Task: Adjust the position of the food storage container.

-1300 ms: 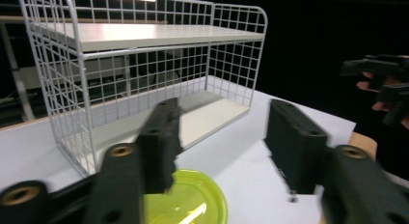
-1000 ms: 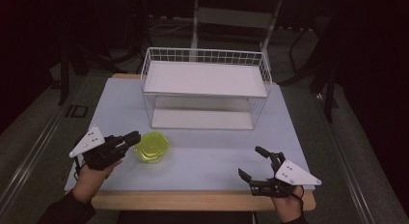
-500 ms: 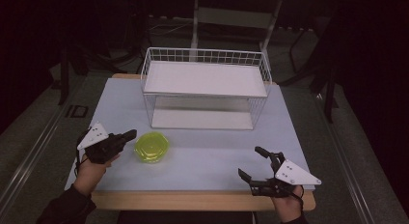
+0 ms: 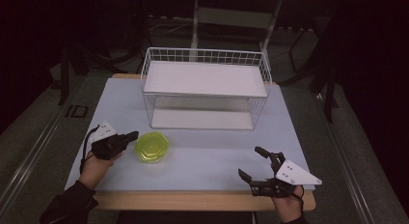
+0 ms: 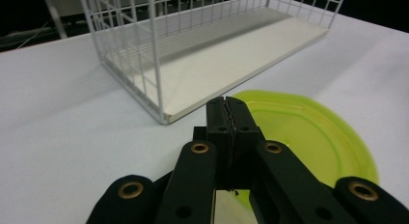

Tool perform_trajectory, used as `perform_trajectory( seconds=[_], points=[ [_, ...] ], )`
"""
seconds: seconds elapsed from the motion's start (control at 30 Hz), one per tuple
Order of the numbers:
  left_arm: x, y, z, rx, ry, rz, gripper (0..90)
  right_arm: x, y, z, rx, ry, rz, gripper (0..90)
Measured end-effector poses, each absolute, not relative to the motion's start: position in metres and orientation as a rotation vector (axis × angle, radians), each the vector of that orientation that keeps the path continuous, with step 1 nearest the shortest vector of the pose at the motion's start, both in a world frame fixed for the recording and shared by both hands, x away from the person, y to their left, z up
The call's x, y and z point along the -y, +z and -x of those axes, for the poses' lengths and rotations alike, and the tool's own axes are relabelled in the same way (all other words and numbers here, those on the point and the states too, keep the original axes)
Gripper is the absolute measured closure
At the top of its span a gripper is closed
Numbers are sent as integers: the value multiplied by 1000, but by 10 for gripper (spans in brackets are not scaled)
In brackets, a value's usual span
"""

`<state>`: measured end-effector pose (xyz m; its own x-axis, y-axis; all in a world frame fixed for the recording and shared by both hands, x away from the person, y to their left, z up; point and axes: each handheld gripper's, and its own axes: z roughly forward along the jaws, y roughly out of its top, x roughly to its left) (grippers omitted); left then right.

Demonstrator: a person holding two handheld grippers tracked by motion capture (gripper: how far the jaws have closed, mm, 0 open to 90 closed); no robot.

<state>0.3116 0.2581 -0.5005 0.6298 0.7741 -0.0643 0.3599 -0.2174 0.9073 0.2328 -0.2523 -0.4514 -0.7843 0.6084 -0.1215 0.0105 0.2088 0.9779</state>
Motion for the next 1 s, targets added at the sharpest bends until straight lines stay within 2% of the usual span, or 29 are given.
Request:
perform_trajectory(
  seconds=[0.23, 0.63, 1.0],
  points=[
    [-266, -511, -322, -988, 465, -1855, 900, 252, -451, -233, -2001, 1613, -571, 135],
    [-259, -518, -328, -998, 402, -1906, 900, 253, -451, -232, -2001, 1612, -576, 136],
    [-232, -517, -329, -913, 355, -1944, 900, 253, -451, -233, -2004, 1606, -580, 137]
  ],
)
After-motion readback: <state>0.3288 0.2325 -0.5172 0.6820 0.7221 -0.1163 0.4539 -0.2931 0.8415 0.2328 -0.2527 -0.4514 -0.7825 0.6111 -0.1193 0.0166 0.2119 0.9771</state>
